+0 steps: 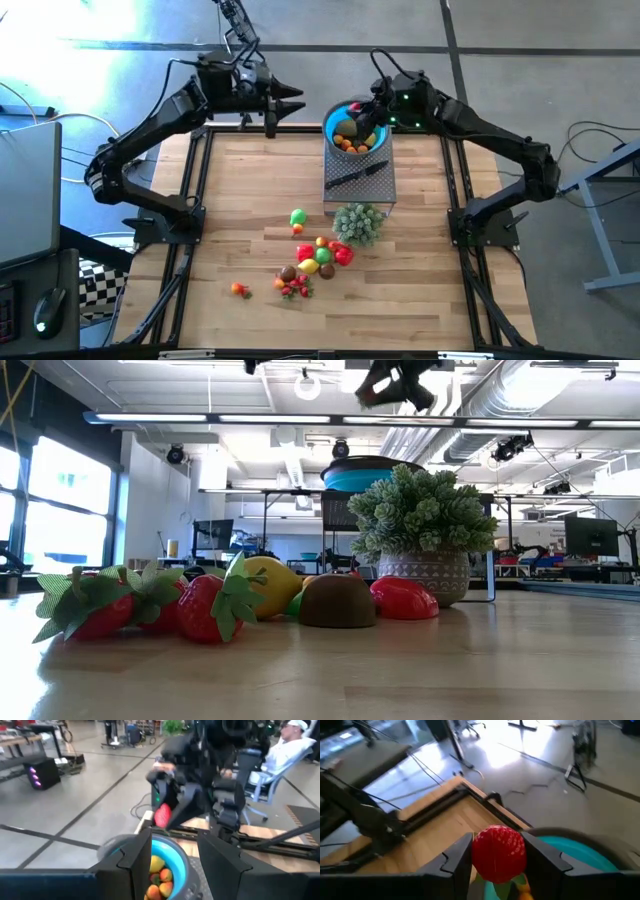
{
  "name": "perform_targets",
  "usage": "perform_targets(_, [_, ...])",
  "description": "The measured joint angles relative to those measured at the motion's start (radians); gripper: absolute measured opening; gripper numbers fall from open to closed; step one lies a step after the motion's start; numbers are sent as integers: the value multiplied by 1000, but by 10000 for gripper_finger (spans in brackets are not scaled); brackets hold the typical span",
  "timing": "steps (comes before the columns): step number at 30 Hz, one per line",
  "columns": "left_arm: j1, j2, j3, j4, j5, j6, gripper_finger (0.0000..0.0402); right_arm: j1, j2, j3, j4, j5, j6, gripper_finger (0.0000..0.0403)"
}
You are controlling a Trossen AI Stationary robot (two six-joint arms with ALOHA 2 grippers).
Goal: Pick & Place Fruit
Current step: Put the red strawberry into the blue strainer bowl
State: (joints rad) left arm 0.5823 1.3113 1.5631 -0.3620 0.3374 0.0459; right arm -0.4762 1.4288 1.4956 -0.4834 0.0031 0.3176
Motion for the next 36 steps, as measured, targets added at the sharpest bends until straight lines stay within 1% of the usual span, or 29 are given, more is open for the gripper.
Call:
perform_targets(2, [0, 3, 0, 2, -15, 2, 157, -13, 3, 0, -47, 0, 0, 146])
perform_targets(7, [0, 9, 0, -1, -55, 2, 157, -18, 52, 1, -92, -1, 20, 146])
perform_targets(11, [0, 8, 0, -1, -61, 2, 157, -19, 106, 1, -107, -6, 23, 146])
perform_targets(17, [0, 8, 0, -19, -61, 1, 157, -21, 166, 1, -181, 0, 28, 146])
perform_targets(22, [0, 8, 0, -35, -61, 1, 157, -22, 183, 1, -234, 47, 28, 146])
perform_targets(29, [0, 8, 0, -41, -62, 1, 157, -21, 182, 1, -237, 91, -2, 147])
perform_targets(32, [0, 8, 0, -51, -63, 1, 157, -21, 182, 1, -234, 94, -5, 157])
perform_targets(36, [0, 8, 0, -61, -63, 0, 157, -21, 182, 1, -232, 102, -7, 191])
